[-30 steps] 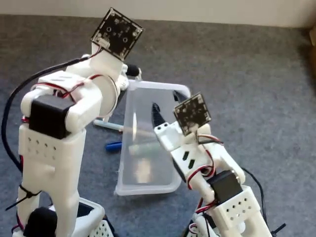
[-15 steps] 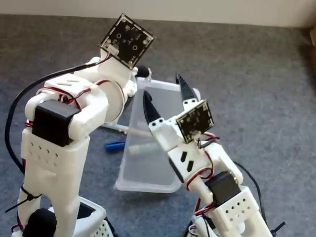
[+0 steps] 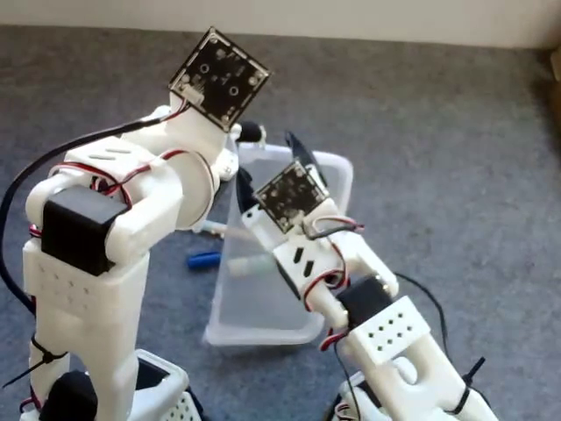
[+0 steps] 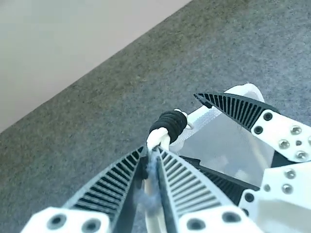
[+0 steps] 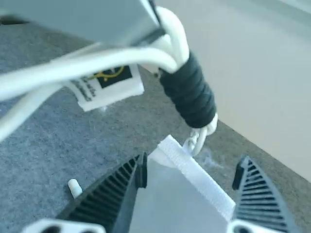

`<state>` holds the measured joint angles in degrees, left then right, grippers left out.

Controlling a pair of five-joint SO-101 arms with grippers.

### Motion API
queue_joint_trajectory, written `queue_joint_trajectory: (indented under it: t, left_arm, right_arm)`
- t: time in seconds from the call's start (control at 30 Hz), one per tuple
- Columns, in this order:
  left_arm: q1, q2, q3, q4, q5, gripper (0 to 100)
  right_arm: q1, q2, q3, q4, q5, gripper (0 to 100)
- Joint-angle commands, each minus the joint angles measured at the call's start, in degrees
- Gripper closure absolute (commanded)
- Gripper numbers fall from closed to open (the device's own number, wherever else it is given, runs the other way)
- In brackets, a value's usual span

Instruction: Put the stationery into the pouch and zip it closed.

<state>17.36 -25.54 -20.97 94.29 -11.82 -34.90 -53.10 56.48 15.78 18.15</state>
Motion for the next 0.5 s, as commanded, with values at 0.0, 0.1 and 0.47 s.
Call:
queue_joint_trajectory:
  t: [0.0, 0.1, 0.47]
  left_arm:
    - [1.19, -1.89, -0.92, 0.0, -0.79, 99]
    - [1.19, -1.89, -0.92, 0.0, -0.79, 99]
    - [1.19, -1.89, -0.92, 0.35, -0.79, 99]
  right_arm:
    - [-1.1, -1.89, -3.3, -1.63, 0.88, 71.7]
    - [-1.1, -3.65, -3.38, -1.71, 0.88, 73.0]
    - [-1.71, -1.54, -10.42, -1.71, 0.88, 77.2]
